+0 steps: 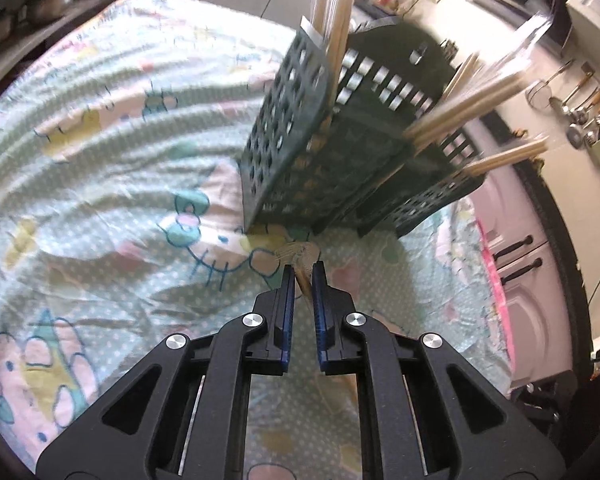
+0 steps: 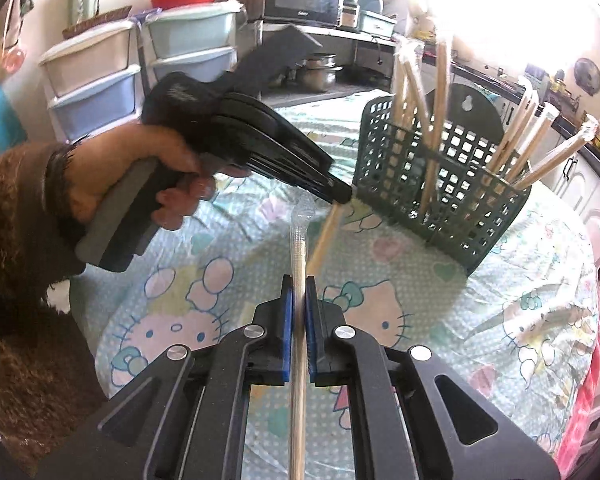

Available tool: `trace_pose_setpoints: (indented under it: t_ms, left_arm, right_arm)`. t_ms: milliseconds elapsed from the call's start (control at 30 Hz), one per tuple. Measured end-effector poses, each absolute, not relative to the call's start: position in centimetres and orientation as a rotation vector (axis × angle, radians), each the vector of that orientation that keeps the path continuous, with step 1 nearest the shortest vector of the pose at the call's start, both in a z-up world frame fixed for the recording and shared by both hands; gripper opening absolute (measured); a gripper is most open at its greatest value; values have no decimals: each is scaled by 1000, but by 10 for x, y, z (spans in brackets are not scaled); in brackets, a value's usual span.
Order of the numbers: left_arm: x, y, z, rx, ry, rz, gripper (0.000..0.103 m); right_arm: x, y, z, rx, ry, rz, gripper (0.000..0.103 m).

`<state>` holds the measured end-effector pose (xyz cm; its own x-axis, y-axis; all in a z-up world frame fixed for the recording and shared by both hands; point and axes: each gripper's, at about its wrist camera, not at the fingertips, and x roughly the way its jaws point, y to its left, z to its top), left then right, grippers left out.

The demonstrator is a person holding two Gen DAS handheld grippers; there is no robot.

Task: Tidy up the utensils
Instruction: 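Lift both held chopsticks upright and carry them above the green basket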

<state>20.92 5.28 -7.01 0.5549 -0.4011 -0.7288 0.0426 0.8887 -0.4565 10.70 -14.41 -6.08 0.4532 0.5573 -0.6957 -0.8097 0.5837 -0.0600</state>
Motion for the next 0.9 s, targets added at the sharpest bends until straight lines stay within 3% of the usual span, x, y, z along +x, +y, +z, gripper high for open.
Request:
trace_pose_setpoints:
  t_ms: [900]
  left_arm:
    - [159,43,50,-334,638,-338,2]
  right_arm:
    - [127,-159,22,-258,486,799,6]
